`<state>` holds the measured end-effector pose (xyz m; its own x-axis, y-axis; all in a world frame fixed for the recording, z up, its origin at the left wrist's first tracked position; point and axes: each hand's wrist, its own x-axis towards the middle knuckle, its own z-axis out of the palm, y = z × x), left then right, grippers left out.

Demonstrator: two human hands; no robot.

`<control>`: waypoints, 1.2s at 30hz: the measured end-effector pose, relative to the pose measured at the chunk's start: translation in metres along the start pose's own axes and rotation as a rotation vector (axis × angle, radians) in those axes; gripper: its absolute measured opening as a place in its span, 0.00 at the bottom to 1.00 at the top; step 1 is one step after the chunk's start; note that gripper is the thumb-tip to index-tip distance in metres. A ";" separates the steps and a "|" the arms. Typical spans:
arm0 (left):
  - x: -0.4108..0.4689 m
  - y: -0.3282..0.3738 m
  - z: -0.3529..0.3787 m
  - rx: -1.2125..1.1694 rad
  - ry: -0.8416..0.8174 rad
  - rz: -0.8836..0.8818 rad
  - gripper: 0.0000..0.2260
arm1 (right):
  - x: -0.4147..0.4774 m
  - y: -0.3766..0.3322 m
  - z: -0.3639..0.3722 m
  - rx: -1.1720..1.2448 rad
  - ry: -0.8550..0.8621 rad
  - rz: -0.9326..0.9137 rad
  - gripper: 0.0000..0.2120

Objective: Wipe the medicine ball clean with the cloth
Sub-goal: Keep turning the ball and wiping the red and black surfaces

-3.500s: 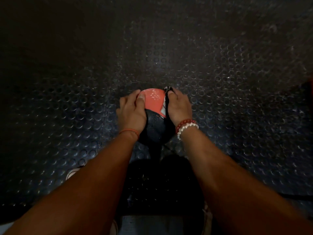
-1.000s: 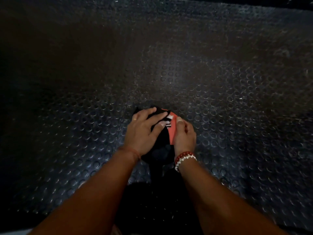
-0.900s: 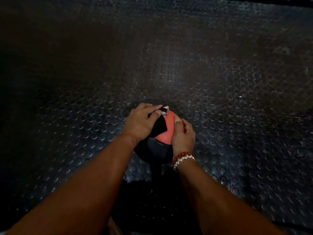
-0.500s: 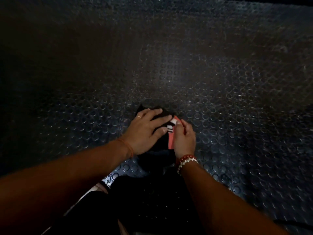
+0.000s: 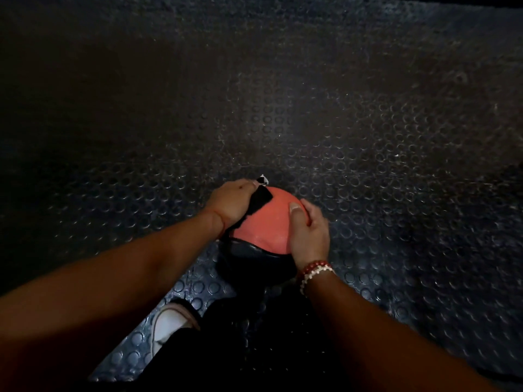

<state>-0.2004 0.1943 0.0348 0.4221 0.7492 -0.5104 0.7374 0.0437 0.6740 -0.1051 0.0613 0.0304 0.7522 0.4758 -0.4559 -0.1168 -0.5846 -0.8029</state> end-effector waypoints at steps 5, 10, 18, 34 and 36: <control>-0.056 -0.017 0.019 0.279 0.214 0.559 0.21 | 0.002 0.002 0.002 0.070 0.016 0.087 0.28; -0.040 -0.019 0.009 0.210 0.133 0.491 0.22 | -0.006 -0.001 0.005 0.051 0.009 0.094 0.31; -0.023 -0.007 0.010 0.015 0.073 0.076 0.21 | -0.008 -0.014 -0.006 0.076 -0.018 0.094 0.20; 0.001 -0.016 0.004 -0.487 0.000 -0.378 0.16 | 0.003 0.006 0.001 0.125 0.092 0.143 0.19; -0.002 -0.022 0.009 -0.487 0.032 -0.322 0.19 | 0.007 0.006 -0.001 0.121 0.080 0.137 0.19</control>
<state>-0.2124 0.1862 0.0161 0.1952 0.6676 -0.7185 0.4947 0.5656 0.6598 -0.0997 0.0602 0.0229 0.7723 0.3404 -0.5363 -0.2957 -0.5546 -0.7778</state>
